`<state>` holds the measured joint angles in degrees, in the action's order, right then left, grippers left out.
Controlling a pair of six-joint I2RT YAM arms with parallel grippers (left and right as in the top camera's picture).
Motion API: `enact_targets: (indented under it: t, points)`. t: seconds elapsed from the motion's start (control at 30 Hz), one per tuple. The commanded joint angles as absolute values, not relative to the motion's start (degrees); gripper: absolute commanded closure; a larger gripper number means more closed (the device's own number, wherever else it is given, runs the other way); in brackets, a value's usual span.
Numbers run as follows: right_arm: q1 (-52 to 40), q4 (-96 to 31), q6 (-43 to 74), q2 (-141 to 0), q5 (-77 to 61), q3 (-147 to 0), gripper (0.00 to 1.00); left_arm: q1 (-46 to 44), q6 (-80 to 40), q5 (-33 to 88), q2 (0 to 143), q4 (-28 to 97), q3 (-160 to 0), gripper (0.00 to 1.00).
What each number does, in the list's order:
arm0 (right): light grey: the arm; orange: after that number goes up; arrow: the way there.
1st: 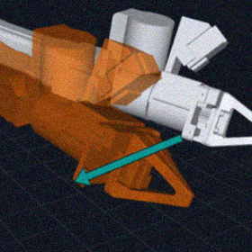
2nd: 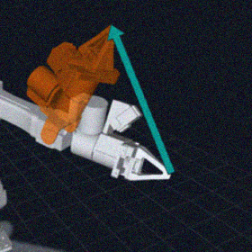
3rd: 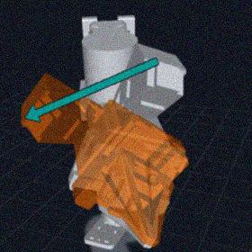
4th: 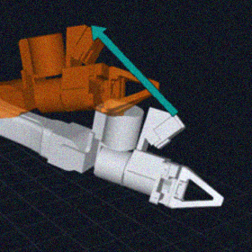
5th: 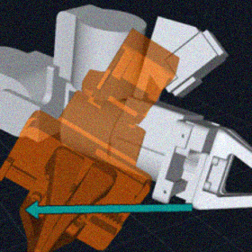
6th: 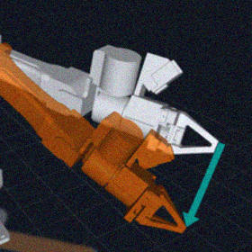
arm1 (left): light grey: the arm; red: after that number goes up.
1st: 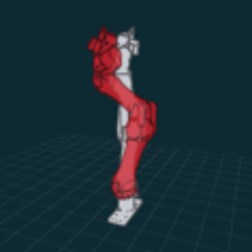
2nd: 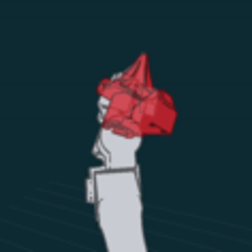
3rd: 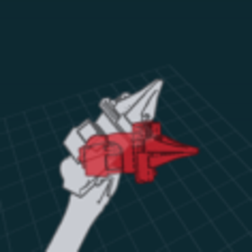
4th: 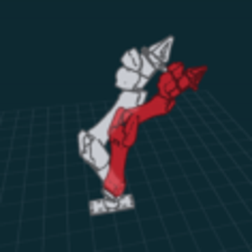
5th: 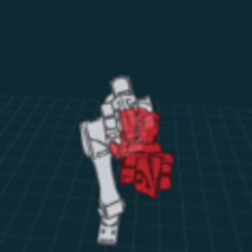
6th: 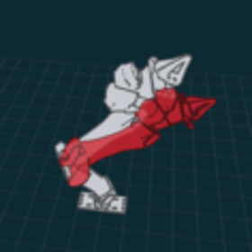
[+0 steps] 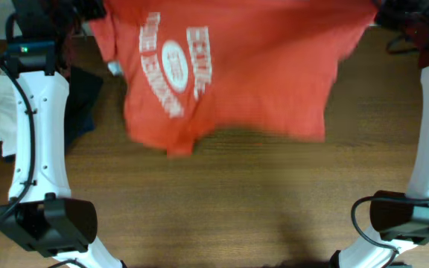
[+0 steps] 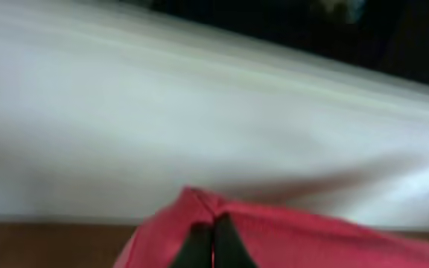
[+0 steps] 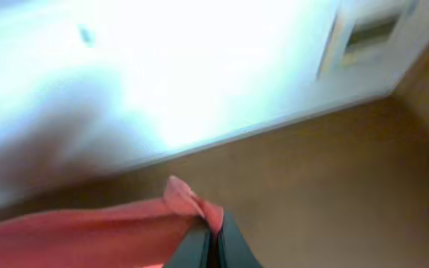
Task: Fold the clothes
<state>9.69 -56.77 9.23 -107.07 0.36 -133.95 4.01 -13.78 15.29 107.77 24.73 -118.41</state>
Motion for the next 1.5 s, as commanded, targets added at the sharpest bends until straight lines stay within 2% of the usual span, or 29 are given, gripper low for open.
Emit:
enact_targets:
  t: [0.0, 0.07, 0.17, 0.27, 0.3, 0.37, 0.5, 0.63, 0.77, 0.93, 1.03, 1.1, 1.2, 1.47]
  points:
    - [14.57, -56.6, 9.87, -104.51, 3.36, -143.81, 0.96, 5.82, -15.79, 14.02, 105.1, 20.88, -131.24, 1.0]
    - [17.41, -61.04, 9.87, -104.51, 3.31, -147.02, 0.96, 6.55, -15.77, 15.11, 105.1, 26.5, -137.86, 1.0]
    - [19.49, -72.62, 8.75, -104.88, 3.7, -145.71, 0.96, 6.5, -15.75, 15.73, 105.1, 49.63, -142.5, 1.0]
    - [19.57, -85.36, 8.29, -106.32, 3.73, -139.7, 0.96, 4.69, -14.41, 15.62, 107.11, 77.87, -139.9, 1.0]
    - [19.57, -88.55, 7.64, -106.56, 3.73, -131.83, 0.96, 3.51, -13.08, 14.37, 109.25, 88.31, -135.81, 1.0]
    - [19.57, -89.41, 6.76, -106.56, 4.01, -125.51, 0.96, 2.76, -12.82, 13.15, 110.61, 92.66, -130.15, 1.0]
    - [19.59, -87.85, 9.47, -106.56, 11.97, -105.19, 0.96, 0.45, -11.57, 13.32, 112.01, 90.78, -107.46, 1.0]
    - [20.38, -88.77, 15.97, -106.56, 18.9, -93.49, 0.96, -1.34, -5.85, 12.78, 111.96, 90.5, -86.98, 1.0]
    - [25.06, -90.3, 19.27, -106.43, 18.72, -85.23, 0.96, -1.34, -5.69, 10.72, 109.69, 87.79, -73.93, 1.0]
    - [27.66, -91.15, 20.45, -104.49, 17.47, -84.47, 0.96, -1.34, -6.57, 12.38, 99.0, 87.5, -71.0, 1.0]
    - [26.06, -86.65, 17.96, -103.96, 13.04, -84.49, 0.96, -1.28, -6.57, 18.22, 94.02, 78.39, -71.0, 1.0]
    - [23.75, -79.99, 12.67, -103.96, 6.44, -84.47, 0.96, -1.3, -8.05, 22.31, 94.72, 68.25, -71.0, 1.0]
    - [21.69, -73.23, 10.94, -103.98, 4.23, -84.49, 0.96, -1.28, -9.82, 28.97, 97.62, 58.11, -71.0, 1.0]
    - [21.28, -60.93, 10.92, -105.21, 2.66, -84.47, 0.95, -0.69, -16.47, 25.41, 105.1, 40.73, -71.0, 1.0]
